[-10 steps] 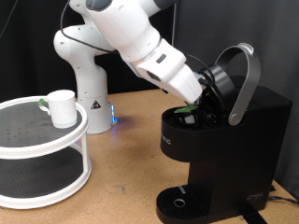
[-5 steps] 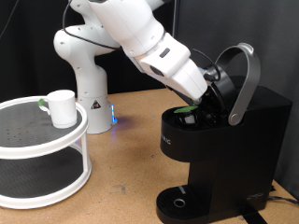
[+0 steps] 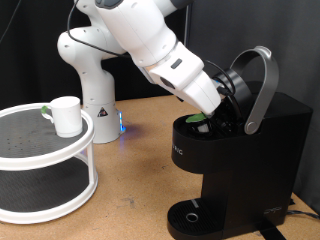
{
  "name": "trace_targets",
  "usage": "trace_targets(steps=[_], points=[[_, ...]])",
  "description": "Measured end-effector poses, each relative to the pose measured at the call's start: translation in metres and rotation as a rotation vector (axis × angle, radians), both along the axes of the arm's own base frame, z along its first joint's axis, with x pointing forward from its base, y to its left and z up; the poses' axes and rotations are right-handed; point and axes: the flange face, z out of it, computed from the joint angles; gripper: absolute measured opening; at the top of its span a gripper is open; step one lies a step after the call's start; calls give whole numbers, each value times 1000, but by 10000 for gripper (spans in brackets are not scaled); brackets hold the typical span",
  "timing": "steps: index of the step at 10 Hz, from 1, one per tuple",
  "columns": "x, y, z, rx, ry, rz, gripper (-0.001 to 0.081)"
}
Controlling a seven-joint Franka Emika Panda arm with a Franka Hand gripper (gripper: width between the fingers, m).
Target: Make a cup of coffee with the keurig machine
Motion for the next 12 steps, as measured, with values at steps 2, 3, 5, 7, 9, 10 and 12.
trace_targets(steps=[2,3,5,7,9,10,12], points=[[0,-1,0,-2,0,0,805],[0,-1,-2,-6,3,3,805],[1,-1,-6,-12,7,-1,805],[5,-1,-10,-15,10,-10,805],[11,-5,-6,10,-23,-46,805],[14,-10,-1,31,-50,-77,805],[12,-28,8,55,-55,-103,805]])
